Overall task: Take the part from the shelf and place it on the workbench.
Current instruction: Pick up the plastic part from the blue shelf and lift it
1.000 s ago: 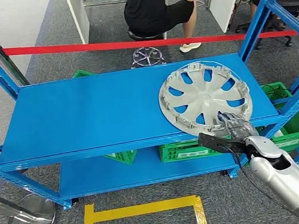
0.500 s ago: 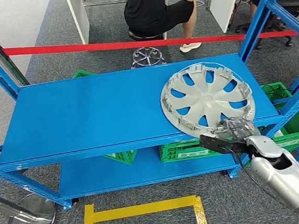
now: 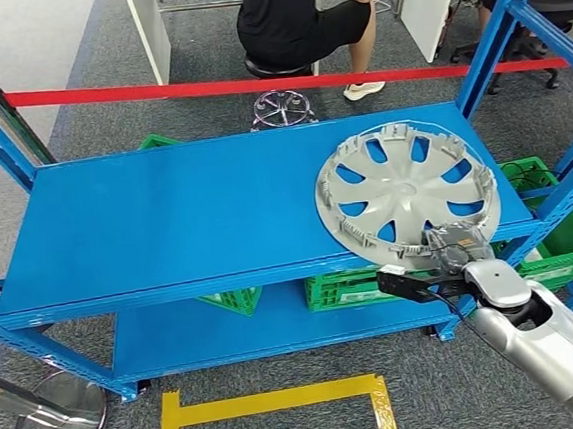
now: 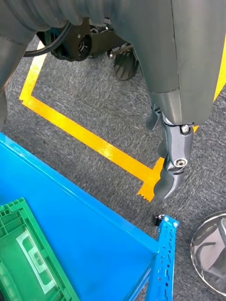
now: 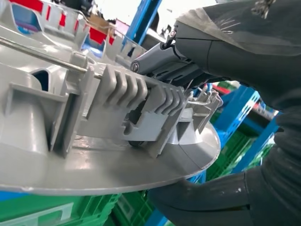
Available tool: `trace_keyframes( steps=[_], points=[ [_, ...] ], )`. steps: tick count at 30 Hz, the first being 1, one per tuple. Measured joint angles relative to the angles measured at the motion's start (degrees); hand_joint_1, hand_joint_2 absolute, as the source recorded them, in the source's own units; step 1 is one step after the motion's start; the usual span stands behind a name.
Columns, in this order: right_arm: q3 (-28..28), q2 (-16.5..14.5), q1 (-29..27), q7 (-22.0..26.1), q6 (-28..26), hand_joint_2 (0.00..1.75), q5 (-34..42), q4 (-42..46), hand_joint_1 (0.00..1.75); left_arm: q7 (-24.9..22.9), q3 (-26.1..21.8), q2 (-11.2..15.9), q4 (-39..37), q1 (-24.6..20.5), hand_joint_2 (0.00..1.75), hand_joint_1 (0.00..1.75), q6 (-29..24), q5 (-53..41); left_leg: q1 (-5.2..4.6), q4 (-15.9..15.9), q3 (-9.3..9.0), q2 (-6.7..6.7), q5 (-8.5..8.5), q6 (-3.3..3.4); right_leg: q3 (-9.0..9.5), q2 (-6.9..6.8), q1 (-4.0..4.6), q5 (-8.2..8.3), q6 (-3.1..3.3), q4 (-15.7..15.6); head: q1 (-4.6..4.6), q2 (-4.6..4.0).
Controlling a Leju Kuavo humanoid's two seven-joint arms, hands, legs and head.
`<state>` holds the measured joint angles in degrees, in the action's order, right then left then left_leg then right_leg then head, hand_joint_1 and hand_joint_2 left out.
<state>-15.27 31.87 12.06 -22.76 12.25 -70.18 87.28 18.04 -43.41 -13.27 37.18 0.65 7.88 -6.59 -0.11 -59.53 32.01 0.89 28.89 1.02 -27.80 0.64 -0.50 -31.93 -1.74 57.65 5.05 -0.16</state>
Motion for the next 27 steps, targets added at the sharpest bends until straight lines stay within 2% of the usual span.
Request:
trace_keyframes(
  steps=[12, 15, 18, 20, 24, 27],
  points=[
    [-1.0, -0.2, -0.1, 0.9, -2.9, 1.75, -1.3, 4.0, 1.75, 0.2, 0.3, 0.0, 0.0, 0.0, 1.75, 0.0, 0.0, 0.6, 0.0, 0.0, 0.0, 0.0, 0.0, 0.0, -0.01, -0.02, 0.0, 0.0, 0.0, 0.0, 0.01, 0.0],
    [-0.7, -0.6, -1.0, 2.0, -6.8, 1.75, 0.2, 6.2, 1.75, 0.9, 0.3, 0.0, 0.0, 0.1, 1.75, 0.0, 0.1, 0.8, 0.0, 0.0, 0.01, 0.02, 0.0, 0.0, -0.01, -0.03, 0.0, 0.0, 0.0, 0.0, 0.0, 0.0],
    [2.1, -4.1, -5.9, 7.3, -20.1, 1.75, 7.8, 16.7, 1.75, 3.1, 0.2, 0.0, 0.0, 0.2, 1.75, 0.0, 0.2, 0.8, 0.0, 0.0, 0.03, 0.04, 0.02, 0.0, -0.04, -0.05, 0.01, -0.04, 0.0, 0.0, -0.01, 0.01],
    [3.5, -6.5, -9.0, 11.2, -26.0, 1.75, 12.4, 22.3, 1.75, 4.3, 0.2, -0.1, 0.0, 0.3, 1.75, 0.0, 0.1, 0.6, 0.01, 0.1, 0.05, 0.06, 0.03, 0.01, -0.06, -0.07, 0.01, -0.06, 0.0, 0.0, 0.01, 0.0],
    [4.1, -8.7, -12.0, 16.7, -30.1, 1.75, 19.1, 26.5, 1.75, 5.8, 0.1, -0.1, 0.0, 0.6, 1.75, 0.0, 0.2, 0.5, 0.01, 0.1, 0.06, 0.05, 0.03, 0.01, -0.09, -0.02, 0.0, -0.06, 0.0, 0.0, 0.0, 0.0],
    [4.4, -10.3, -15.1, 24.0, -31.5, 1.75, 28.0, 29.3, 1.75, 7.5, -0.3, 0.0, 0.0, 0.9, 1.75, 0.0, 1.8, 0.4, 0.01, 0.1, 0.07, 0.16, 0.03, 0.01, -0.07, -0.16, 0.0, -0.07, 0.0, 0.0, 0.02, 0.0]
  ],
)
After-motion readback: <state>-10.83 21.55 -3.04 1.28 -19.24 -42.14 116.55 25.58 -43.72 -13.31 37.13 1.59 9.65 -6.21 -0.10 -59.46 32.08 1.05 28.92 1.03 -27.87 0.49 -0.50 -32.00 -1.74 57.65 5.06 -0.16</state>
